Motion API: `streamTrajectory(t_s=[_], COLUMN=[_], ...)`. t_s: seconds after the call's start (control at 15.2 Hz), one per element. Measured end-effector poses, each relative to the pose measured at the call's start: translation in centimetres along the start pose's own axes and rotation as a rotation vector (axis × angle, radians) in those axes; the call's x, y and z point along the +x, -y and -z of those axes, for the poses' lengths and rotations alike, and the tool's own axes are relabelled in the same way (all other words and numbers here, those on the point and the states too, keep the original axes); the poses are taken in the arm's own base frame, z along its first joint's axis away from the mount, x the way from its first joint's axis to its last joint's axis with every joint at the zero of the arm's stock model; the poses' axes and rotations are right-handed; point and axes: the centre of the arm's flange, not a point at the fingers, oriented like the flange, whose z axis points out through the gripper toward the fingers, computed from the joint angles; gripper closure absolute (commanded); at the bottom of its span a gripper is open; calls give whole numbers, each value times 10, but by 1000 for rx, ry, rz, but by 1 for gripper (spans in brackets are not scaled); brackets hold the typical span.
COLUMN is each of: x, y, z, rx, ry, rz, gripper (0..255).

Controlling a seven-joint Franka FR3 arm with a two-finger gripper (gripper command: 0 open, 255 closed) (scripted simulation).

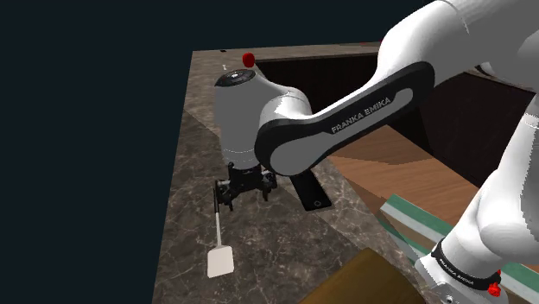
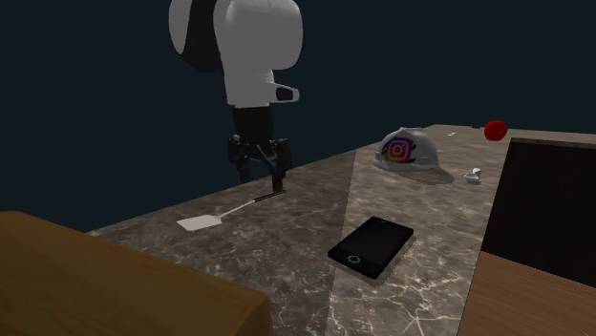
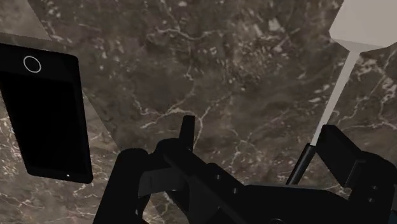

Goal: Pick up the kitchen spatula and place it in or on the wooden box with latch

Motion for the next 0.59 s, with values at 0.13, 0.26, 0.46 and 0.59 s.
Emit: streamTrajectory(t_s=[0.13,0.26,0.46,0.59], x=[6,8,18,20], y=[24,47,80,85], z=[-8,-18,-25,-32], rx=[6,11,16,18], ry=[-2,-4,-7,-8], rz=[-28,-56,-94,-101], gripper=[0,0,0,0])
